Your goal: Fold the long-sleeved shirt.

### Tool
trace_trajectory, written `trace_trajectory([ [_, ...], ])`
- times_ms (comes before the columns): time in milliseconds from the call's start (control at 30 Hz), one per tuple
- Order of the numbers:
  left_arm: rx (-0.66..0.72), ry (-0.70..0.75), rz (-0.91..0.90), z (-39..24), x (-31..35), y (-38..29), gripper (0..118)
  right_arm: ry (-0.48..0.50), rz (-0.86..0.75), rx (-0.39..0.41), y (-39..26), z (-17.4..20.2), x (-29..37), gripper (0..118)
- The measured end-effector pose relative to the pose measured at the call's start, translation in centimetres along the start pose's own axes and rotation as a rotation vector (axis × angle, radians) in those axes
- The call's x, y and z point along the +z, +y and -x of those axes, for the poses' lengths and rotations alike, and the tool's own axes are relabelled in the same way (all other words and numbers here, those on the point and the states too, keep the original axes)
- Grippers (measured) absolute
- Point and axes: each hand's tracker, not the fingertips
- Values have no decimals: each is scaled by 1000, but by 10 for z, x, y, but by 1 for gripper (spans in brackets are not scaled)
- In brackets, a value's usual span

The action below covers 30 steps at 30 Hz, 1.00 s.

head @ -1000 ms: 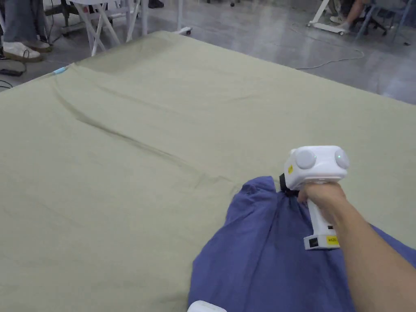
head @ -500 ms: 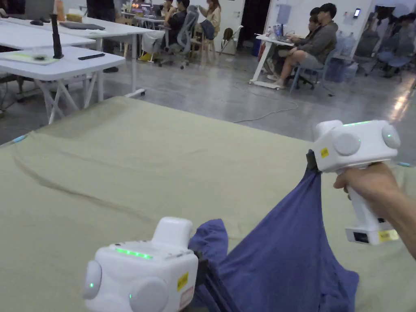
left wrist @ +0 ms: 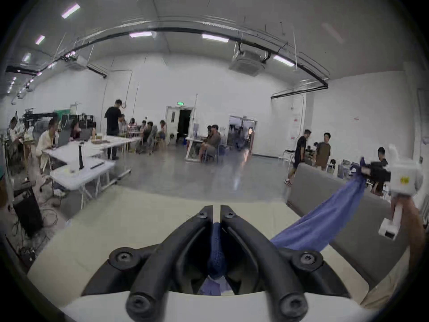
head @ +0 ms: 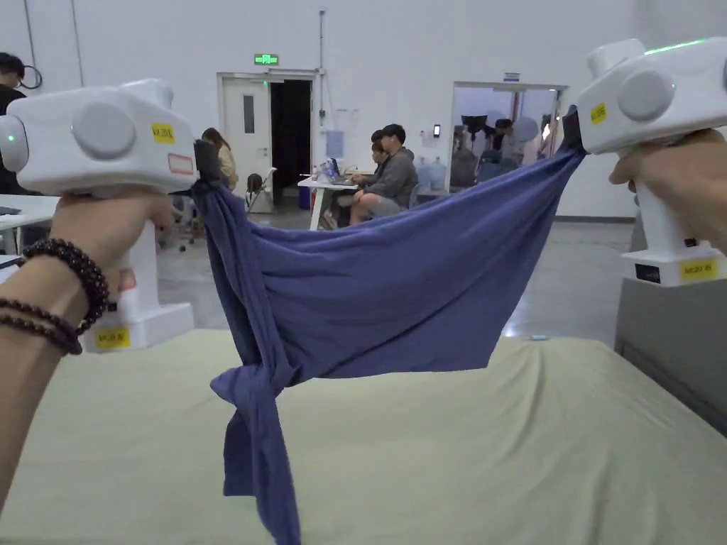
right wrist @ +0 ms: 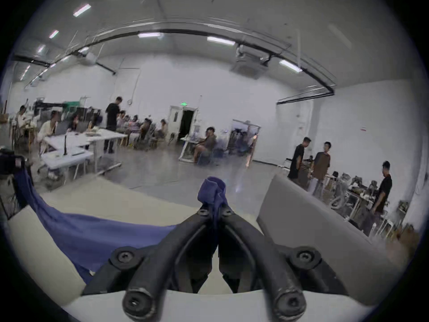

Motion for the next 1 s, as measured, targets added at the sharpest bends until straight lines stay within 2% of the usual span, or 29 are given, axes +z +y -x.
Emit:
trace_trajectory([
  [133,-14,66,-32,-15,-16,52,0,-42,30,-94,12,-36,-1,0],
  [267,-16,66,-65,-27,-20,72,0,-72,48,-135,10,-61,-7,0],
  [633,-47,50,-97,-43,-39,69,0,-63,63,-224,-15,-83,-24,0],
  [833,-69,46,-35,-33,-55,13,0,-33,113,-205,-55,-68,-36,0],
  [900,-101,71,19,-27,-65,-24,0,-9,146,-217,-82,-59,-41,0],
  [1000,-72,62,111,-16,-78,-81,0,11,211,-230,-130,-44,-50,0],
])
